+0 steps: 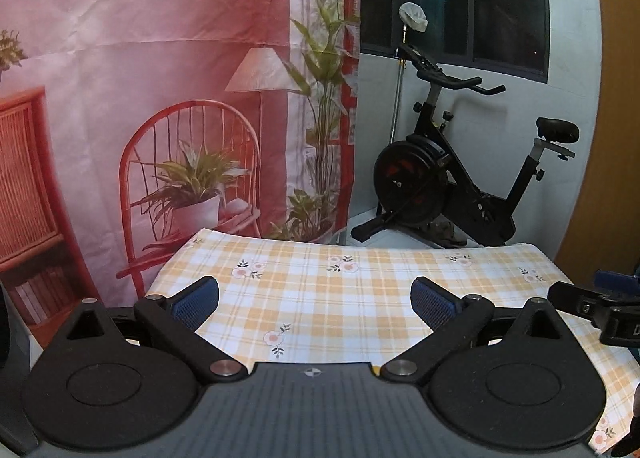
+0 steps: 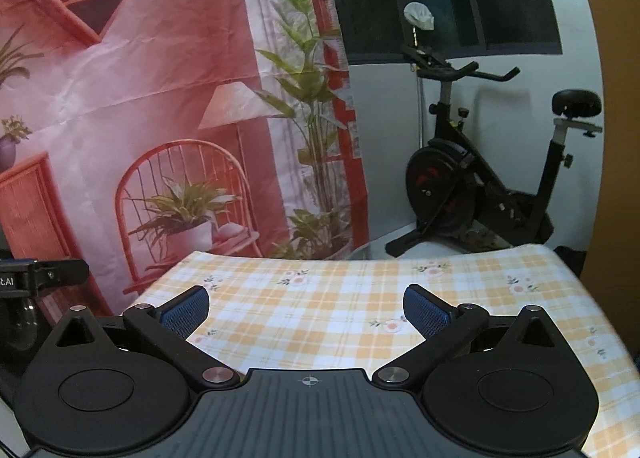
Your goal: Organize fruits
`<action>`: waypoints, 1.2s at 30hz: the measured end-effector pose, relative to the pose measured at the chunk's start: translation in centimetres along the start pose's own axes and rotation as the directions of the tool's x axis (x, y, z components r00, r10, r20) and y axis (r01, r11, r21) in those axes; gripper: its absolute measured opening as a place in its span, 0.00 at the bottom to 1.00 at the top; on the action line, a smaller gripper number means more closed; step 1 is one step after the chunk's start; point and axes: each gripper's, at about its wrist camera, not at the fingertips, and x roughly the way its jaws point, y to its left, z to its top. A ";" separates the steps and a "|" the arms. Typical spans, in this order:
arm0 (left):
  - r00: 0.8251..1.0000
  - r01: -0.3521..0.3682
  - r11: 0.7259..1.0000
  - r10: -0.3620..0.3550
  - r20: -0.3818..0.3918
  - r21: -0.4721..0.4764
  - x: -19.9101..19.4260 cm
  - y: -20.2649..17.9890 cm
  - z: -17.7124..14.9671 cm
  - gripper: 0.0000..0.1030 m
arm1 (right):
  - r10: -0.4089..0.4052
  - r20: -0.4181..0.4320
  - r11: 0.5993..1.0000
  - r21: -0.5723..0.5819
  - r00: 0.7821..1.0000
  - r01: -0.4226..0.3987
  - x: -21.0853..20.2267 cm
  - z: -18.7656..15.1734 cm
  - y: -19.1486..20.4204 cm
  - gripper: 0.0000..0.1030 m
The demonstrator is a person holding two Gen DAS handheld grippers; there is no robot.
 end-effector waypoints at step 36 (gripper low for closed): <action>0.997 0.045 0.998 -0.047 -0.056 -0.036 0.4 0.0 -0.2 1.00 | -0.070 -0.032 0.998 -0.010 0.997 0.070 -0.2 0.2 0.5 1.00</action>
